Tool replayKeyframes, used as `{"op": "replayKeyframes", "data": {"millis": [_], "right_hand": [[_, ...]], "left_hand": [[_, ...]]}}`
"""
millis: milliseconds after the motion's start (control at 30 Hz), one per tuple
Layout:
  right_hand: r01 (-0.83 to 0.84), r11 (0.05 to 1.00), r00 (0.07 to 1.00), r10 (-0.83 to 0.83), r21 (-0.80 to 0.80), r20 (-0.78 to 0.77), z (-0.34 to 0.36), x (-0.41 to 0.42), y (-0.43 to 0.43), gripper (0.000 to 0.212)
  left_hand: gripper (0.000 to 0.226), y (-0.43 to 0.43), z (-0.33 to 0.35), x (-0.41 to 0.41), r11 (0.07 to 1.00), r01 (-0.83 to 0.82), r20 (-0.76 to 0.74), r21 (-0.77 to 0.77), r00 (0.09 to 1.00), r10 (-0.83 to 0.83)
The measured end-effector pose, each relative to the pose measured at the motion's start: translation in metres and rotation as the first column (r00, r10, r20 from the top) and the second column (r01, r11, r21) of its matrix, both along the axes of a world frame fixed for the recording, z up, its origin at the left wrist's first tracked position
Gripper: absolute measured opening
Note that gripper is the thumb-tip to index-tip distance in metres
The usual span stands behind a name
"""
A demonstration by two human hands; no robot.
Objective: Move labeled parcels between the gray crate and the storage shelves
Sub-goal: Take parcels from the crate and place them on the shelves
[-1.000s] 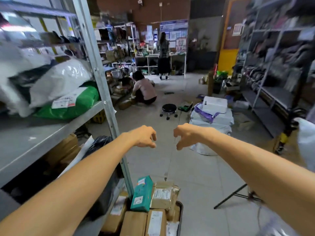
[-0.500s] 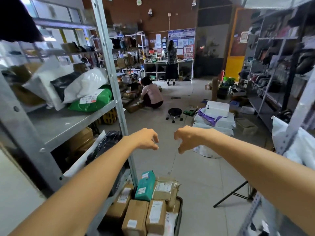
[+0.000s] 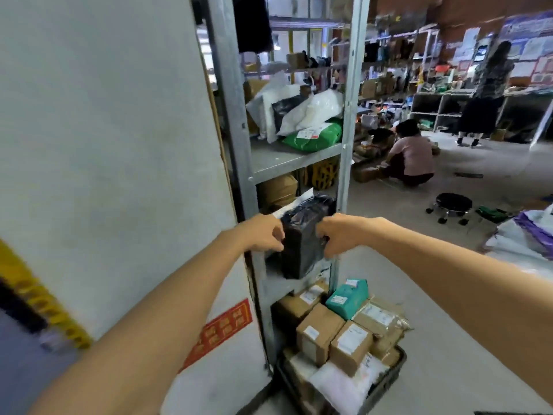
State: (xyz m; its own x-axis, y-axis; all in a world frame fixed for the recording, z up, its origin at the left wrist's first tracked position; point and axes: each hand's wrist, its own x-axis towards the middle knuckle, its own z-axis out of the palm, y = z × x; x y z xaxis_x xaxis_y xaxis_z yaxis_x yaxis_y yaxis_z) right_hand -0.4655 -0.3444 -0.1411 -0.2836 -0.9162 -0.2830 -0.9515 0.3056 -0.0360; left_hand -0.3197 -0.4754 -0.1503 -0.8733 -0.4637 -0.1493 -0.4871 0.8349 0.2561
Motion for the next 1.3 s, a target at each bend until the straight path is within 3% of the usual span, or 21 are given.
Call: {"op": "replayKeyframes", "data": {"millis": [300, 467, 600, 733, 933, 1067, 1200, 1300], "right_hand": [[-0.367, 0.929, 0.928, 0.369, -0.046, 0.059, -0.002, 0.189, -0.072, 0.068], [-0.618, 0.786, 0.782, 0.618, -0.023, 0.086, 0.017, 0.317, -0.073, 0.063], [-0.803, 0.595, 0.593, 0.804, -0.027, 0.044, 0.024, 0.425, -0.064, 0.031], [-0.908, 0.418, 0.415, 0.901, 0.001, 0.126, 0.01, 0.523, -0.048, 0.056], [-0.999, 0.052, 0.05, 0.99, -0.01, 0.132, 0.005, 0.645, 0.012, 0.059], [-0.989, -0.147, -0.149, 0.973, -0.02, 0.175, -0.003, 0.694, 0.057, 0.058], [-0.949, -0.314, -0.314, 0.932, -0.03, 0.181, -0.011, 0.719, 0.092, 0.061], [-0.928, -0.372, -0.368, 0.912, -0.013, 0.18, -0.016, 0.733, 0.107, 0.064]], "left_hand": [[0.038, 0.0, -0.001, 0.245, 0.86, -0.511, 0.008, 0.003, 0.86, 0.511], [0.033, 0.046, 0.008, 0.374, 0.732, -0.68, 0.026, -0.033, 0.732, 0.681], [0.036, 0.103, 0.006, 0.476, 0.554, -0.833, 0.062, 0.017, 0.554, 0.831], [0.036, 0.177, -0.009, 0.558, 0.322, -0.946, 0.069, 0.024, 0.323, 0.944], [0.033, 0.311, -0.029, 0.632, -0.044, -0.999, 0.128, 0.025, -0.04, 0.991], [0.029, 0.383, -0.041, 0.649, -0.353, -0.935, 0.143, 0.037, -0.345, 0.928], [0.032, 0.423, -0.047, 0.642, -0.451, -0.892, 0.15, 0.023, -0.442, 0.884], [0.029, 0.447, -0.051, 0.636, -0.513, -0.858, 0.127, 0.028, -0.506, 0.853]]}}
